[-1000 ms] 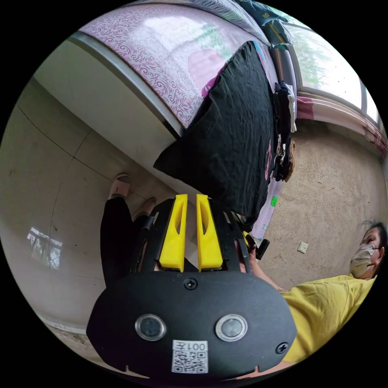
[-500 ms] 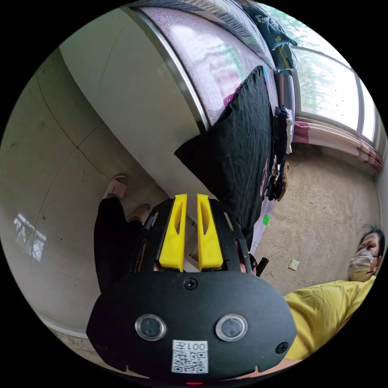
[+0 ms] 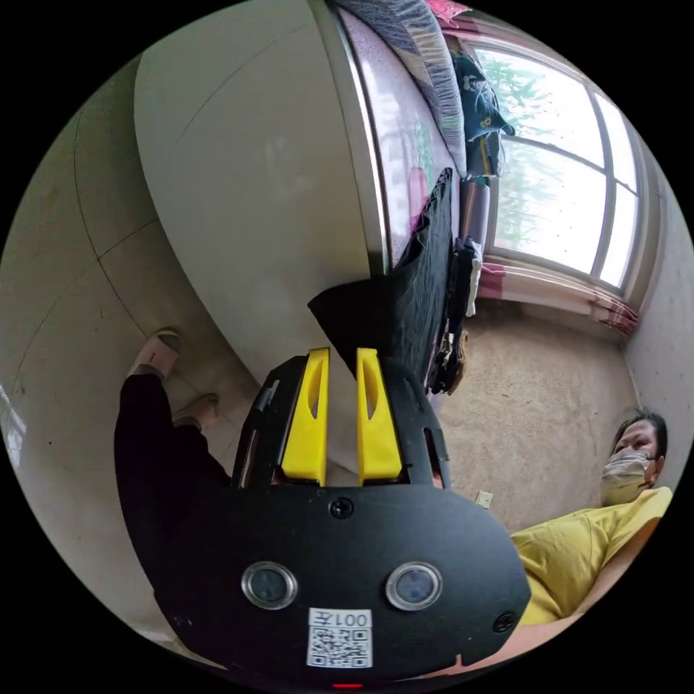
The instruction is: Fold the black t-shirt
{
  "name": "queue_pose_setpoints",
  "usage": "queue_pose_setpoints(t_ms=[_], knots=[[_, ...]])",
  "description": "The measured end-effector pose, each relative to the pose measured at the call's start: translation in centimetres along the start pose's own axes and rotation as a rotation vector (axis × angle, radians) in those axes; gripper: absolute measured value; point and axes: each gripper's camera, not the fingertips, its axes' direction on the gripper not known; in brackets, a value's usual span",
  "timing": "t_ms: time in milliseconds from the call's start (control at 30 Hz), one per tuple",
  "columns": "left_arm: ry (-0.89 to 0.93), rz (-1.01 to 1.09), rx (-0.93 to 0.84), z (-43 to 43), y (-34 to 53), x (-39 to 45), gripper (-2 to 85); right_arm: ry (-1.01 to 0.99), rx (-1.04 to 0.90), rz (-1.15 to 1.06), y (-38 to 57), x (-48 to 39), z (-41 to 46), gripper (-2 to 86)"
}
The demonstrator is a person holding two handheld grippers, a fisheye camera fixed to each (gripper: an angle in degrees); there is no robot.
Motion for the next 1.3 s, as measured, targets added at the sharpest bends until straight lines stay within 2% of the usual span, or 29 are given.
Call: queue_pose_setpoints(t_ms=[367, 533, 733, 967, 1300], knots=[[0.228, -0.015, 0.081, 0.3, 0.9, -5.1, 2.0, 0.006, -0.051, 0.012, -1.7, -1.5, 0.3, 0.8], [0.326, -0.014, 0.098, 0.4, 1.5, -7.0, -0.8, 0.011, -0.063, 0.011, -2.0, -2.3, 0.0, 0.8], [0.308, 0.068, 0.049, -0.6, 2.2, -6.2, -1.3, 0.006, -0.065, 0.014, -2.2, -2.8, -0.1, 0.8], [0.268, -0.004, 0.053, -1.7, 3.9, -8.0, 1.6, -0.004, -0.054, 0.016, -2.2, -3.5, -0.3, 0.8], [0.410, -0.031, 0.123, -0.6, 5.5, -9.4, 3.2, 0.001, -0.068, 0.011, -2.9, -4.5, -1.2, 0.8]])
